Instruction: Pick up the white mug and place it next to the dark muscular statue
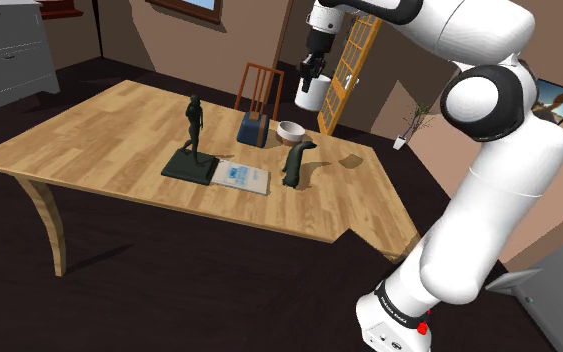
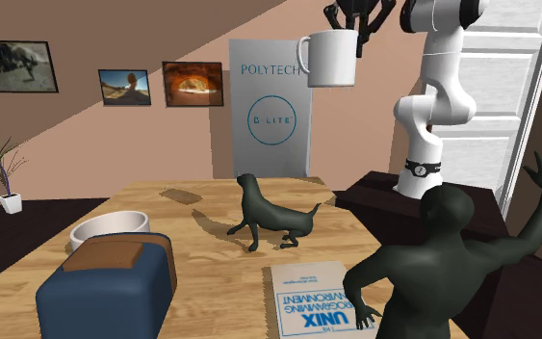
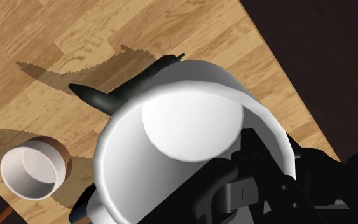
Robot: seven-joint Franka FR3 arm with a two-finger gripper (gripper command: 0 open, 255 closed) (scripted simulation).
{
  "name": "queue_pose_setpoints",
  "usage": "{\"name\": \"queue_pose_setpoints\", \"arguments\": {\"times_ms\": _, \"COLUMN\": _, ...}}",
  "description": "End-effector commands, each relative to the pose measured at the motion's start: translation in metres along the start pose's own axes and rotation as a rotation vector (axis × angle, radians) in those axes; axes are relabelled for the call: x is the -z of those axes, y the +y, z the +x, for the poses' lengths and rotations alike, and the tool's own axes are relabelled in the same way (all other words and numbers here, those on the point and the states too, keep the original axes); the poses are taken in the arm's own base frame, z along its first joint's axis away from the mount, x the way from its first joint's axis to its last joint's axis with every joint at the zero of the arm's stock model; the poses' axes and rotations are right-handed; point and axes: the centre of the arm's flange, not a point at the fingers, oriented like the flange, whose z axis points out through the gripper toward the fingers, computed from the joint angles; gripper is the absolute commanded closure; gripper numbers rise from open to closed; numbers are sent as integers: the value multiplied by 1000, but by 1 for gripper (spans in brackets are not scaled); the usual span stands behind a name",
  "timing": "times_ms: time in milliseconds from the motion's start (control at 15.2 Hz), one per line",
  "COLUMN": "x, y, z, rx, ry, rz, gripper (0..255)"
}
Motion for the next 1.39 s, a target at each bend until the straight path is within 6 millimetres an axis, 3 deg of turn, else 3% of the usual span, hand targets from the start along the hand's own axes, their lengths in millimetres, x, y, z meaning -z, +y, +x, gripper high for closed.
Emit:
{"name": "queue_pose_setpoints", "arguments": {"times_ms": 0, "x": 1, "y": -28, "z": 10, "rx": -1, "ry": 1, "rz": 0, "gripper": 255}}
{"name": "queue_pose_setpoints", "arguments": {"times_ms": 990, "x": 7, "y": -211, "z": 85, "rx": -1, "ry": 1, "rz": 0, "gripper": 255}}
{"name": "queue_pose_setpoints", "arguments": {"times_ms": 1320, "x": -14, "y": -216, "z": 88, "rx": -1, "ry": 1, "rz": 0, "gripper": 255}}
